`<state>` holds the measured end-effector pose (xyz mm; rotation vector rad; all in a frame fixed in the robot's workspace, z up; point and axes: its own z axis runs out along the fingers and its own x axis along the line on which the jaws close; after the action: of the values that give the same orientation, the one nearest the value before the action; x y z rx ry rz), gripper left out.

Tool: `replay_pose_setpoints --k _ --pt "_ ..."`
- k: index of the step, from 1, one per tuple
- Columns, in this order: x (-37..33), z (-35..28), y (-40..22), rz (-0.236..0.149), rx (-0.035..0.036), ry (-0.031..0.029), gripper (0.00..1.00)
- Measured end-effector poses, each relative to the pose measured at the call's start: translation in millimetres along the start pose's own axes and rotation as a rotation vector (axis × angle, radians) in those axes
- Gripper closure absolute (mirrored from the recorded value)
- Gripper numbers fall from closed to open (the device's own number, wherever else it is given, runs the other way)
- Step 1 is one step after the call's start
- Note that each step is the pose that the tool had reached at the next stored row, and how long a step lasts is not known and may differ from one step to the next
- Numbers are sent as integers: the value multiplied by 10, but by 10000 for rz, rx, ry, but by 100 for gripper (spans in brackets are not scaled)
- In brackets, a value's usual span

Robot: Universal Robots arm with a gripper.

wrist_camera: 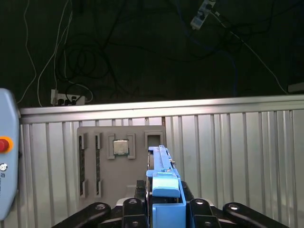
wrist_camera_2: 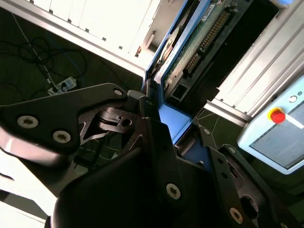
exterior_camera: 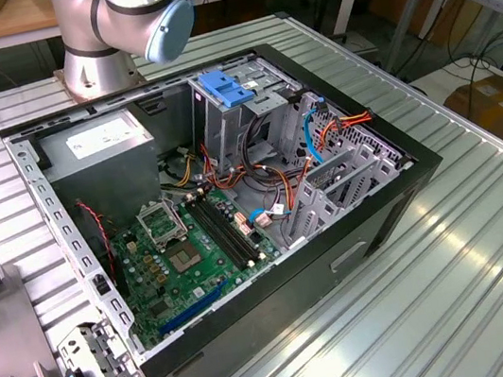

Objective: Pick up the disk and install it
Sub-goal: 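Pick up the disk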

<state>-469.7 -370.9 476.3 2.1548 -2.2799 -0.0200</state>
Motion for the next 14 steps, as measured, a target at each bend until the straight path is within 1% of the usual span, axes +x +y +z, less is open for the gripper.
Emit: replay_pose_setpoints --k 2,5,14 --pt "0 -21 0 0 -3 0 63" --pt "-1 -89 1 0 -12 2 63" --pt "-1 -192 2 0 -23 2 63"
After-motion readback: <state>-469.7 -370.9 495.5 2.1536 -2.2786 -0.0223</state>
